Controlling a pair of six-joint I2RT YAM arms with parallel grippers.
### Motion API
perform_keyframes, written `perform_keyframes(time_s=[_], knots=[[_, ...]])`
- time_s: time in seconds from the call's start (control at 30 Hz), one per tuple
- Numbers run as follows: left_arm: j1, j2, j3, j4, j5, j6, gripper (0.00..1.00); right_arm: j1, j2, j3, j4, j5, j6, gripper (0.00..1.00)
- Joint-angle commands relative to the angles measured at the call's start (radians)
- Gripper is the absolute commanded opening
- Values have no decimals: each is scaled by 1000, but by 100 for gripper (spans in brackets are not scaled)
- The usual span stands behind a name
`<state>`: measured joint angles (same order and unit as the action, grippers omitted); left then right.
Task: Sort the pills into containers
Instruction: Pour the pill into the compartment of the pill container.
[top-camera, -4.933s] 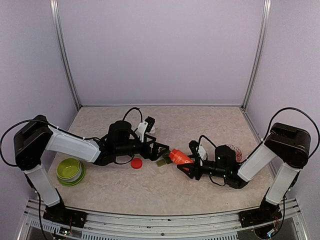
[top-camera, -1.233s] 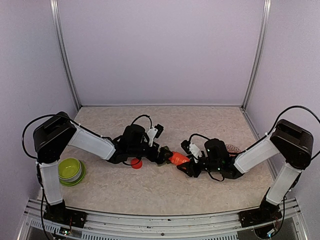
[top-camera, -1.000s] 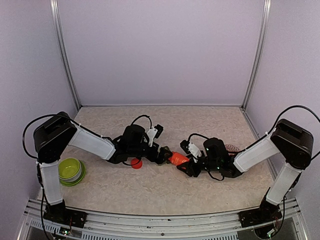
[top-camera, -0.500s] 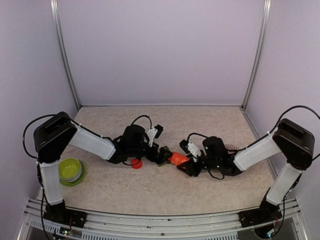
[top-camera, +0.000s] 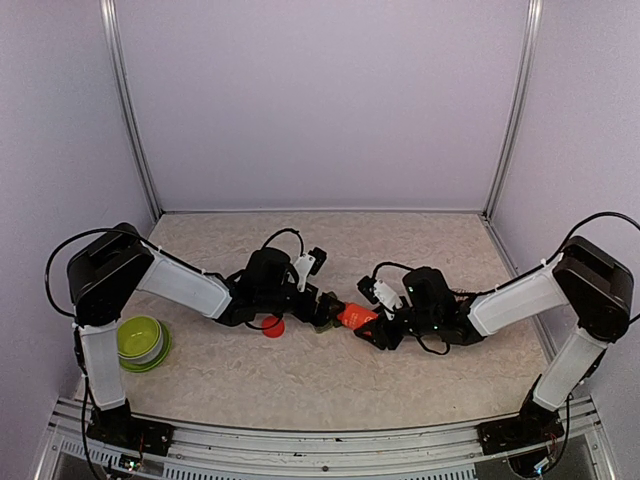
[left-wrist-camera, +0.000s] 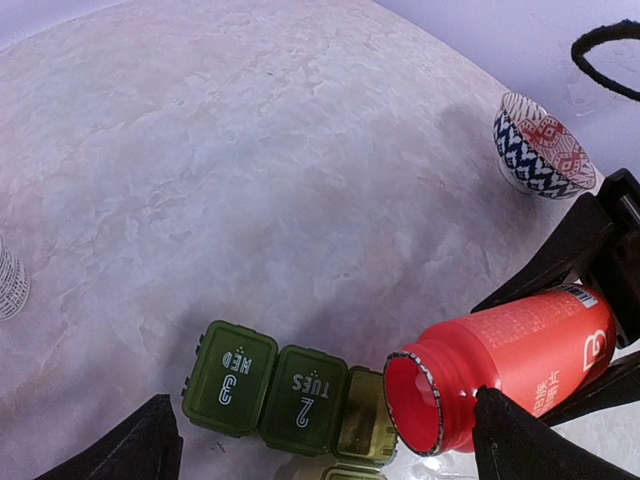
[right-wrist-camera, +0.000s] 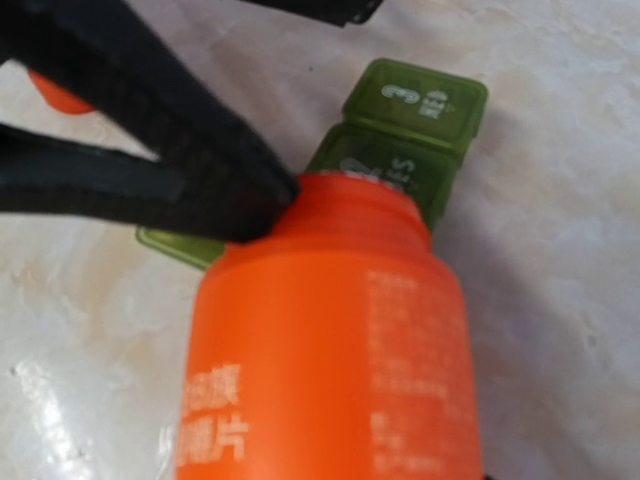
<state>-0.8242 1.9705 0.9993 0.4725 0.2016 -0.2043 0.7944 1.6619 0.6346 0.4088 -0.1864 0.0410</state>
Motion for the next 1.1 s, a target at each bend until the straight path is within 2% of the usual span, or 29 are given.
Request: perform_keyframes(time_s=[0.0, 1.07], knots=[[-3, 24, 18, -25, 6, 11, 99, -3, -38, 50, 25, -33, -12, 0], [-1, 31, 22, -28, 13, 9, 99, -1, -42, 156, -150, -32, -38, 0]])
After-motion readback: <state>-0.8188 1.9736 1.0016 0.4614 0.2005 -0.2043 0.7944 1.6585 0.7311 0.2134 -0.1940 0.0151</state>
